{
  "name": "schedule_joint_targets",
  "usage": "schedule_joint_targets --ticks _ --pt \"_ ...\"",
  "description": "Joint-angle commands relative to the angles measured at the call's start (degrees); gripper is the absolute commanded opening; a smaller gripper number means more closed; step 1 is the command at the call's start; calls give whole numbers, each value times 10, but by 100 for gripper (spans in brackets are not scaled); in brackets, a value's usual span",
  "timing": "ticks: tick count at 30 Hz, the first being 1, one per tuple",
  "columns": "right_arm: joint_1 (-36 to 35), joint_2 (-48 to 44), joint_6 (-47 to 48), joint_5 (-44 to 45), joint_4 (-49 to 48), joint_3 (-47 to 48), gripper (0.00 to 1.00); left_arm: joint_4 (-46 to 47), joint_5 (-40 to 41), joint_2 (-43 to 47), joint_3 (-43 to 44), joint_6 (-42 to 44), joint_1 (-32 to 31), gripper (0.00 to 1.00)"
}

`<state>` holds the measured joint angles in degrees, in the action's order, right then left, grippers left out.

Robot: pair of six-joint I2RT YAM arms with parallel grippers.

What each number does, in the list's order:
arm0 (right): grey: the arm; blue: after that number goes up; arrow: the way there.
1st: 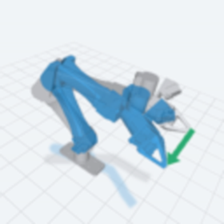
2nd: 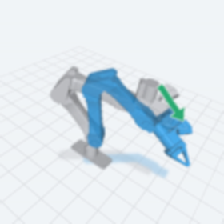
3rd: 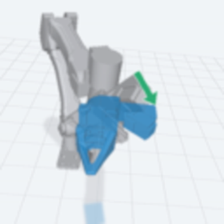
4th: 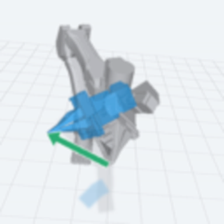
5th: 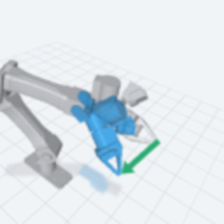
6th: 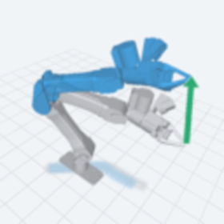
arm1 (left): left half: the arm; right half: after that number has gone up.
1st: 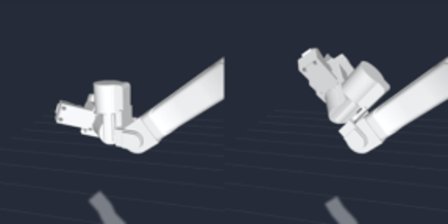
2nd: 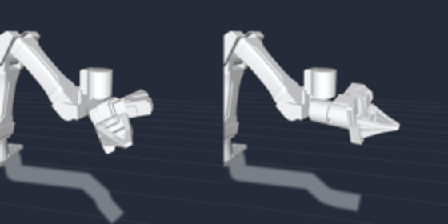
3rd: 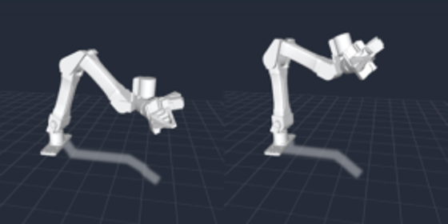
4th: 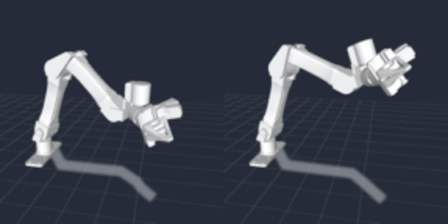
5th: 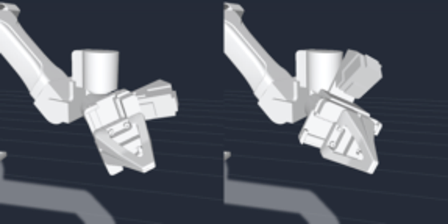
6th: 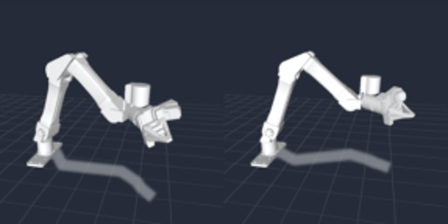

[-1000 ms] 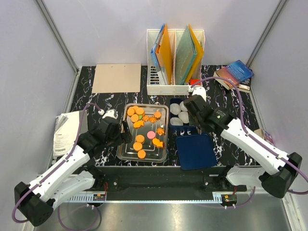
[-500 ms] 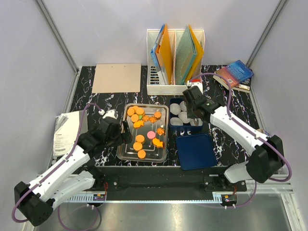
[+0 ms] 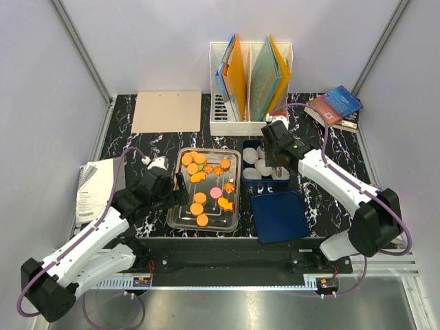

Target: Pack the cookies

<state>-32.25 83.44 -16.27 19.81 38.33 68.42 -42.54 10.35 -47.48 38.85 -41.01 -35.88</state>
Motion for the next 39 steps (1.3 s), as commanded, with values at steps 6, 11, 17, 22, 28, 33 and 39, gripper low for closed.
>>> schedule_joint_targets --ticks 6,11,17,22,28,33,39 --pt "4 1 3 -5 -32 17 48 13 13 0 2 -2 -5 99" --pt "4 -13 0 -8 -32 15 51 13 13 -1 2 -3 -6 99" --pt "3 -59 -22 -64 -18 16 47 12 15 4 3 -5 -7 99" --pt "-131 -95 -34 -62 14 25 47 12 19 1 3 -4 -7 99" --pt "-291 -66 -75 -52 35 22 47 4 29 0 8 -9 -6 99" --pt "-333 -32 -94 -66 20 7 47 0 34 10 9 -12 -7 99" --pt "-381 21 -104 -73 -10 14 48 -3 32 11 9 -13 -7 99"
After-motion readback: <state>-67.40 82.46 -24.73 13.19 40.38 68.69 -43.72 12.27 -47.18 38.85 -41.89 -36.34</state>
